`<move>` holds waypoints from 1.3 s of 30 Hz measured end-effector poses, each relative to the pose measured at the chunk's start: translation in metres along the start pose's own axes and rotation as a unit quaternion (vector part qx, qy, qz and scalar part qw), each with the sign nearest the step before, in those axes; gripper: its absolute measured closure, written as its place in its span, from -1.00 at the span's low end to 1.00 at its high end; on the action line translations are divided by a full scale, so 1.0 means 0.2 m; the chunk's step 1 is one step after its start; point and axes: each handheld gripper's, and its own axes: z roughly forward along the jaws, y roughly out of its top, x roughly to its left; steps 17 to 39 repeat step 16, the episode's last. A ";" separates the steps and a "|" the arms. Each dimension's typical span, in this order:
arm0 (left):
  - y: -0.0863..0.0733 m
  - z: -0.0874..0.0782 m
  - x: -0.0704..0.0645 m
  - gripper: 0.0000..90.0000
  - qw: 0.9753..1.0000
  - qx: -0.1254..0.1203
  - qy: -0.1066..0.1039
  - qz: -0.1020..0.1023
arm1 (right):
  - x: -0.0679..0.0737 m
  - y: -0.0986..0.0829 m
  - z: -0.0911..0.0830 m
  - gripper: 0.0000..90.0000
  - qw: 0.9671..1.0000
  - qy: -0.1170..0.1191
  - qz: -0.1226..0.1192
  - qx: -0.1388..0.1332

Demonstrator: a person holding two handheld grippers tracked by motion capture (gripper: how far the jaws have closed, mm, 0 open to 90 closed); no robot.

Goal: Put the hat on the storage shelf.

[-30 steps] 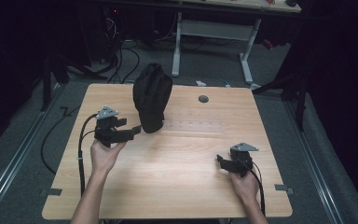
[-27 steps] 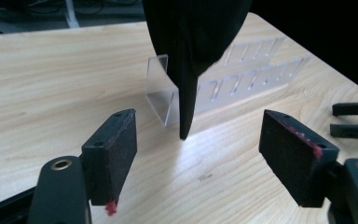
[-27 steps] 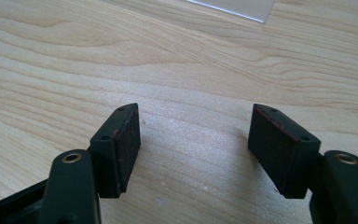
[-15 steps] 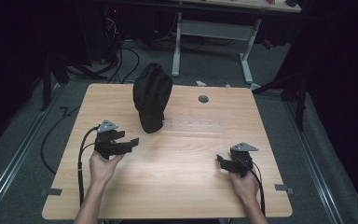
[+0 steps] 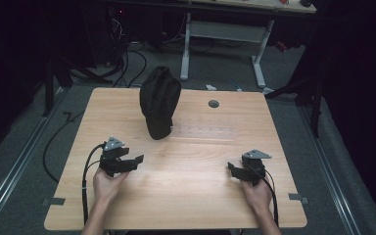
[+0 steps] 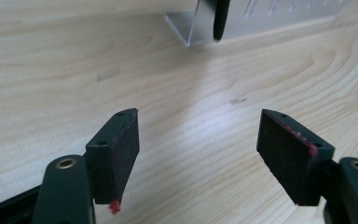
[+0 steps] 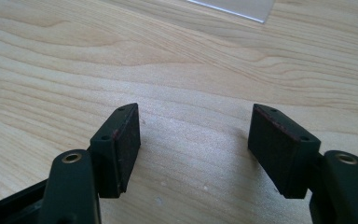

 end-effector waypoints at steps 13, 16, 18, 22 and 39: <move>-0.19 0.06 0.10 -0.38 0.996 -0.008 0.056 0.068 | 0.00 0.00 0.00 -0.23 1.000 0.000 0.000 0.000; -0.19 0.07 0.10 -0.38 0.996 -0.008 0.056 0.067 | 0.00 0.00 0.00 -0.23 1.000 0.000 0.000 0.000; -0.19 0.07 0.10 -0.38 0.996 -0.008 0.056 0.067 | 0.00 0.00 0.00 -0.23 1.000 0.000 0.000 0.000; -0.19 0.07 0.10 -0.38 0.996 -0.008 0.056 0.067 | 0.00 0.00 0.00 -0.23 1.000 0.000 0.000 0.000; -0.19 0.07 0.10 -0.38 0.996 -0.008 0.056 0.067 | 0.00 0.00 0.00 -0.23 1.000 0.000 0.000 0.000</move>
